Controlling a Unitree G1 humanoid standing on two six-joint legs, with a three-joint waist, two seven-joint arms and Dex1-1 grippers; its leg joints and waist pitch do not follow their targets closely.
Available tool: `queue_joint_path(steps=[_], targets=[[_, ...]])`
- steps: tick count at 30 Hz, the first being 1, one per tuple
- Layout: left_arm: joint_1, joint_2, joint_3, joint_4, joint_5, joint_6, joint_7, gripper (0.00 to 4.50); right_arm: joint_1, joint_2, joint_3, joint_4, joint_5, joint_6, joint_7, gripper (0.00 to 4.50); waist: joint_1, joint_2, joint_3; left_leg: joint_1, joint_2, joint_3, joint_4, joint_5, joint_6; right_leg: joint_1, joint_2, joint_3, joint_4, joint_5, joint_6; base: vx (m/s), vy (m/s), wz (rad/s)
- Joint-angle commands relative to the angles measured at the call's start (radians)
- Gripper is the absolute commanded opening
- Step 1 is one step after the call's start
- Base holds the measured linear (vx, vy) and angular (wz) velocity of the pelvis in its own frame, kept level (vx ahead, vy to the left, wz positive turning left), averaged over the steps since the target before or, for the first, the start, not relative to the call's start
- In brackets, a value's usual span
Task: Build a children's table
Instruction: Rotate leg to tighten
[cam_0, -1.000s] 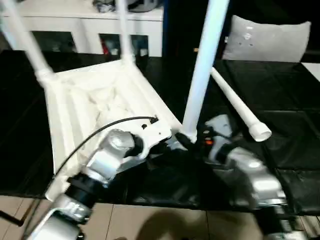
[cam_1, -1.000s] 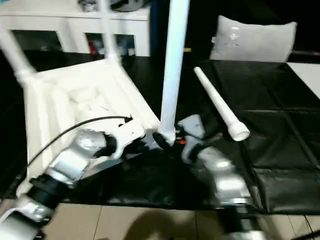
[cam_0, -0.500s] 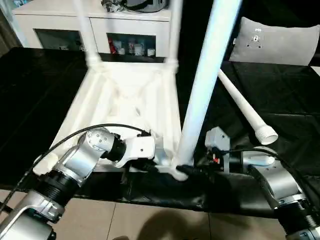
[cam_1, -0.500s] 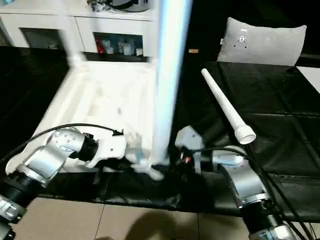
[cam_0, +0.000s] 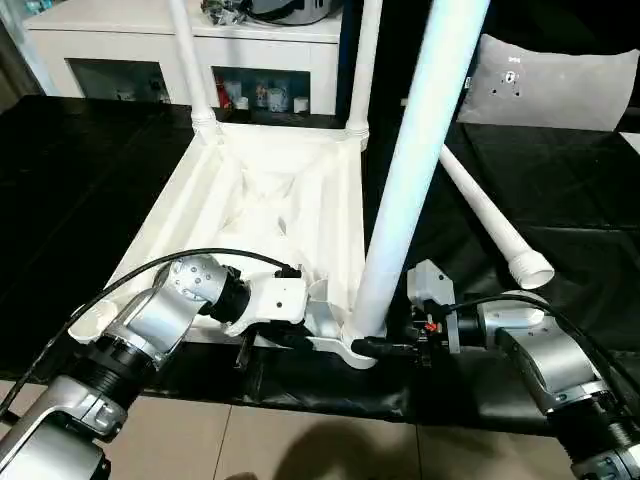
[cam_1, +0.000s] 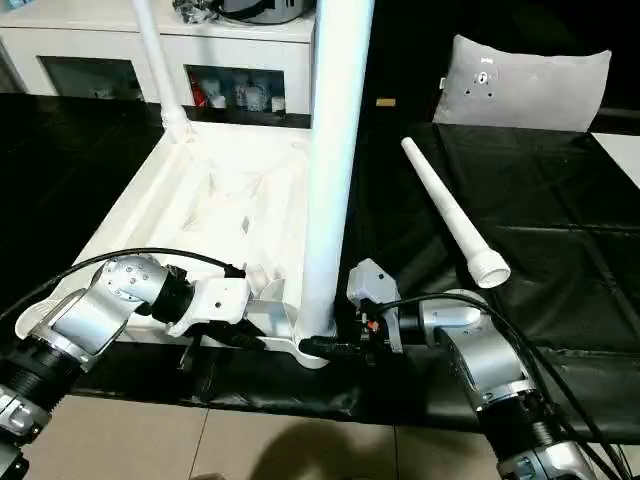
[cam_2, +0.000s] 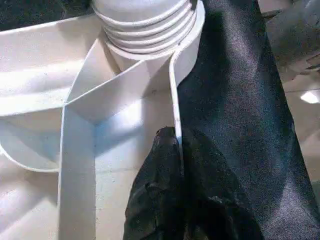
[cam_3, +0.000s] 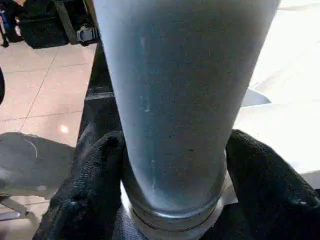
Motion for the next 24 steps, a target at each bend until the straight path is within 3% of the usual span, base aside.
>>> queue_joint_path(steps=[1,5,7,11,12,15,16,17,18,22,23,24], targets=[[0.000,0.007,-0.048,0.003,0.022,-0.027,-0.052,0.00,-0.009,-0.009,-0.005,0.001,0.012,0.007,0.000,2.84,-0.003,-0.004,-0.067,0.005,0.051,-0.011,-0.069,-0.190,0.054,0.055,-0.080,0.048,-0.067,-0.314,-0.184,0.000,0.000,0.00],[0.008,0.004,-0.037,-0.003,0.017,0.001,-0.036,0.00,0.004,0.000,-0.007,-0.016,0.026,0.032,0.000,2.68,-0.002,-0.002,-0.068,0.006,0.052,-0.011,-0.068,-0.180,0.057,0.055,-0.079,0.048,-0.065,-0.297,-0.189,0.000,0.000,0.00],[0.024,-0.012,-0.009,-0.028,0.004,0.069,0.013,0.00,0.022,0.015,-0.011,-0.042,0.041,0.065,-0.021,2.65,-0.003,-0.002,-0.068,0.006,0.052,-0.011,-0.069,-0.178,0.055,0.056,-0.078,0.048,-0.064,-0.288,-0.192,0.000,0.000,0.00],[0.036,-0.034,0.015,-0.057,-0.009,0.142,0.059,0.00,0.037,0.036,-0.013,-0.056,0.037,0.093,-0.065,2.65,-0.005,-0.003,-0.061,0.009,0.051,-0.013,-0.072,-0.222,0.040,0.053,-0.080,0.047,-0.074,-0.383,-0.173,0.000,0.000,0.00],[0.049,-0.089,0.045,-0.097,-0.015,0.257,0.149,0.00,0.037,0.104,-0.024,-0.027,0.002,0.120,-0.200,2.64,-0.012,-0.005,-0.059,0.010,0.053,-0.013,-0.075,-0.235,0.025,0.051,-0.080,0.048,-0.072,-0.406,-0.169,0.000,0.000,0.00],[0.054,-0.154,0.067,-0.113,-0.016,0.334,0.238,0.00,0.015,0.177,-0.034,0.023,-0.040,0.175,-0.350,2.64,-0.027,-0.006,-0.049,0.021,0.041,-0.018,-0.072,-0.322,0.004,0.040,-0.080,0.036,-0.097,-0.588,-0.114,0.000,0.000,0.00],[0.050,-0.177,0.069,-0.104,-0.008,0.348,0.268,0.00,-0.001,0.205,-0.046,0.049,-0.043,0.188,-0.398,2.64,-0.040,-0.005,-0.049,0.011,0.037,-0.026,-0.074,-0.337,-0.005,0.048,-0.082,0.028,-0.101,-0.637,-0.081,-0.055,0.022,-0.15],[0.047,-0.192,0.071,-0.099,-0.003,0.359,0.288,0.00,-0.011,0.223,-0.054,0.066,-0.042,0.198,-0.429,2.64,-0.052,-0.003,-0.050,0.010,0.036,-0.030,-0.073,-0.363,-0.004,0.047,-0.081,0.021,-0.110,-0.668,-0.055,-0.055,0.022,-0.15],[0.043,-0.211,0.073,-0.091,0.003,0.372,0.312,0.00,-0.024,0.243,-0.064,0.086,-0.044,0.208,-0.470,2.64,-0.067,-0.004,-0.050,0.010,0.035,-0.033,-0.072,-0.381,-0.001,0.046,-0.080,0.017,-0.116,-0.666,-0.050,0.000,0.000,0.00],[-0.008,-0.362,0.119,-0.028,0.030,0.485,0.518,0.00,-0.092,0.367,-0.132,0.183,-0.038,0.262,-0.694,2.64,-0.091,-0.002,-0.050,0.020,0.031,-0.034,-0.064,-0.412,0.005,0.037,-0.077,0.008,-0.124,-0.662,-0.058,0.000,0.000,0.00],[-0.020,-0.395,0.132,-0.021,0.032,0.506,0.559,0.00,-0.105,0.393,-0.149,0.202,-0.048,0.267,-0.747,2.64,-0.097,0.002,-0.050,0.034,0.025,-0.033,-0.053,-0.438,0.012,0.029,-0.077,-0.010,-0.142,-0.694,-0.044,0.000,0.000,0.00],[-0.029,-0.422,0.140,-0.017,0.035,0.524,0.589,0.00,-0.114,0.415,-0.163,0.215,-0.059,0.271,-0.789,2.64,-0.100,0.002,-0.048,0.034,0.025,-0.033,-0.054,-0.447,0.018,0.031,-0.077,-0.017,-0.147,-0.693,-0.039,0.000,0.000,0.00]])
